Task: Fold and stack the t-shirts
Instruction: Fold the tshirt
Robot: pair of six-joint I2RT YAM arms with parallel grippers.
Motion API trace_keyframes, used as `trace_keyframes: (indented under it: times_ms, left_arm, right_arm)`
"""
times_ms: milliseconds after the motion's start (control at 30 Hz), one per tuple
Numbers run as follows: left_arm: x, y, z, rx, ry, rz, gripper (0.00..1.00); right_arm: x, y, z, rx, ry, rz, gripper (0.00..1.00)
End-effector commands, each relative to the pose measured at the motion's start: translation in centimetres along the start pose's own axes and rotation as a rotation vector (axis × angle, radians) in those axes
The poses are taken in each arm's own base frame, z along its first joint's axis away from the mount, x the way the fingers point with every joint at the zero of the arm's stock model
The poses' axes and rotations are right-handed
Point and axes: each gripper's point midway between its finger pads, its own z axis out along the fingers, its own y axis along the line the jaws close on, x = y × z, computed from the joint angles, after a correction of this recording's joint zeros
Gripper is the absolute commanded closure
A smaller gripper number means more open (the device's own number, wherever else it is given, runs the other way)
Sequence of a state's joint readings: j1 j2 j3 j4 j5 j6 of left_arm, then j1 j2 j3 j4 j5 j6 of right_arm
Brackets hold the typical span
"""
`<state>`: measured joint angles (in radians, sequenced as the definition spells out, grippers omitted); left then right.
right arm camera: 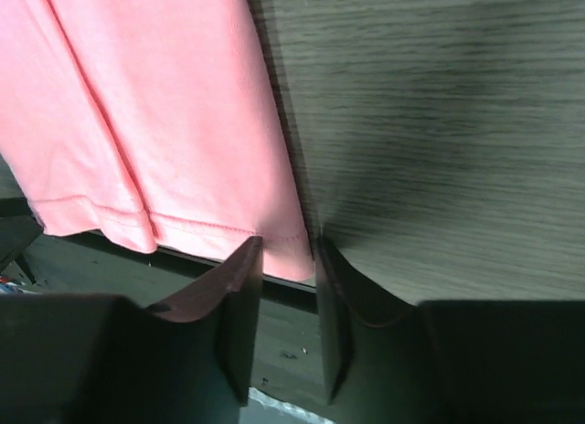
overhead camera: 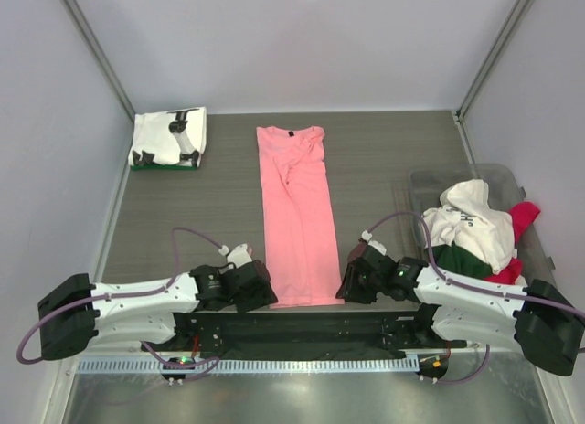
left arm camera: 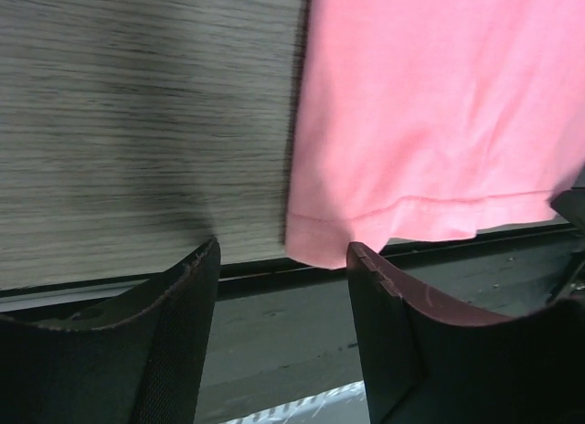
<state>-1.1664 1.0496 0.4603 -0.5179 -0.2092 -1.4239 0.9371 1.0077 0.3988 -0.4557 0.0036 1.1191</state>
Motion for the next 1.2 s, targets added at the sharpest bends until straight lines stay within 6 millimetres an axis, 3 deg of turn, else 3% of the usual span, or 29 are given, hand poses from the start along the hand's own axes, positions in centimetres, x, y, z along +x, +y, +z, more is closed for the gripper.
trace_keyframes:
  times_ms: [0, 200, 300, 533, 633, 700, 867, 1000, 1167]
  left_arm:
    - [0.2, -0.6, 0.8, 0.037, -0.013, -0.050, 0.42]
    - [0.9, -0.4, 1.6, 0.035, -0.004, -0.048, 0.43]
    - [1.2, 0.0, 1.8, 0.020, -0.001, -0.047, 0.51]
    - [1.4, 0.2, 1.6, 0.029, -0.012, -0.064, 0.93]
    - [1.2, -0.6, 0.8, 0.051, -0.024, -0.056, 1.00]
    - [1.0, -0.5, 0.2, 0.029, -0.039, -0.038, 1.00]
    - [0.3, -2.9, -2.0, 0.032, -0.054, 0.013, 1.00]
    - [-1.4, -3.8, -4.0, 0.005, -0.111, 0.057, 1.00]
    - [-4.5, -5.8, -6.8, 0.009, -0.199, 0.091, 0.99]
  right_arm:
    - [0.1, -0.7, 0.9, 0.019, -0.018, 0.015, 0.66]
    - [0.5, -1.3, 1.5, 0.039, 0.000, 0.012, 0.77]
    - [0.5, -1.4, 1.6, 0.039, -0.001, 0.010, 0.83]
    - [0.8, -1.7, 1.5, 0.032, 0.007, 0.017, 0.99]
    - [0.8, -1.7, 1.1, 0.030, 0.007, 0.021, 0.99]
    - [0.6, -1.4, 0.4, 0.030, 0.001, 0.023, 0.99]
    - [-0.8, 0.3, -1.9, 0.005, -0.053, 0.014, 0.99]
    - [-3.4, 3.2, -4.4, -0.037, -0.139, -0.003, 0.99]
    - [-6.5, 4.9, -6.3, 0.005, -0.246, -0.041, 0.99]
